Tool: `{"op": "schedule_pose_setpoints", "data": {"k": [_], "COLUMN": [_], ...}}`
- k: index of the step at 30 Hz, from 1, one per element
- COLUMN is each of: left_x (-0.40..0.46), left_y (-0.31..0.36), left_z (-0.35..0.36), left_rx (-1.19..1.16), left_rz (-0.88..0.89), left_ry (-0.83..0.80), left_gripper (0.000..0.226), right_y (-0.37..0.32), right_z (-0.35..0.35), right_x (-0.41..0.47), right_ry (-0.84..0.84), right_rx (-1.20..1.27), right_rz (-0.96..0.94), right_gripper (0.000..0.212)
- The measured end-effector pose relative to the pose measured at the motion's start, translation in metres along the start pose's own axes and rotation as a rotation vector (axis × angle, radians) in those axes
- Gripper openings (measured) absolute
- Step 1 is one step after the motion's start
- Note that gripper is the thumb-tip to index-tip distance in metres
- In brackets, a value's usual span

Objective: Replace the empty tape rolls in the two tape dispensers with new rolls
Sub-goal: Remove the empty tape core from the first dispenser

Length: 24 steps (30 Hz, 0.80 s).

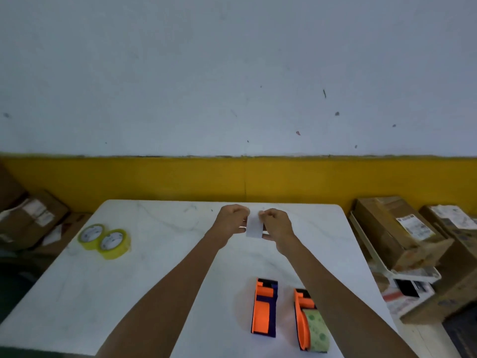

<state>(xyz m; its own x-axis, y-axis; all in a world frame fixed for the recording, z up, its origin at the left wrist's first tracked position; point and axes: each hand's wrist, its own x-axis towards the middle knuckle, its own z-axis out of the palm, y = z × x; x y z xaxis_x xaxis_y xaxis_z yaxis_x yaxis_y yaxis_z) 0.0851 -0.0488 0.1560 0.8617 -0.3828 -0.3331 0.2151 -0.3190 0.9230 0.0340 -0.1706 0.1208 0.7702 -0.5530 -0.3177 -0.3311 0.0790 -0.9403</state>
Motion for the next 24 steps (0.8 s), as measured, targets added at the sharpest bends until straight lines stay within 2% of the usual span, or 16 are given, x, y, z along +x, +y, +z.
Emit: {"op": "schedule_pose_setpoints", "data": {"k": [8, 12, 20, 24], "left_x": [-0.006, -0.008, 0.011, 0.030], "left_y": [0.019, 0.010, -0.007, -0.015], "left_z": [-0.050, -0.083, -0.175, -0.239], "left_rx": [0.004, -0.027, -0.042, -0.034], "left_rz": [0.077, 0.084, 0.094, 0.081], "left_ry": [0.122, 0.174, 0.235, 0.217], "left_gripper": [0.037, 0.031, 0.031, 0.031], "right_y": [-0.041, -0.047, -0.061, -0.070], "right_z": [0.043, 0.076, 0.170, 0.234], "right_x": [-0.006, -0.012, -0.015, -0.016], "right_ry": [-0.144, -0.194, -0.229, -0.228], "right_rx": [-0.004, -0.046, -0.089, -0.071], "right_rz": [-0.113, -0.144, -0.218, -0.197], "right_gripper": [0.014, 0.025, 0.030, 0.022]}}
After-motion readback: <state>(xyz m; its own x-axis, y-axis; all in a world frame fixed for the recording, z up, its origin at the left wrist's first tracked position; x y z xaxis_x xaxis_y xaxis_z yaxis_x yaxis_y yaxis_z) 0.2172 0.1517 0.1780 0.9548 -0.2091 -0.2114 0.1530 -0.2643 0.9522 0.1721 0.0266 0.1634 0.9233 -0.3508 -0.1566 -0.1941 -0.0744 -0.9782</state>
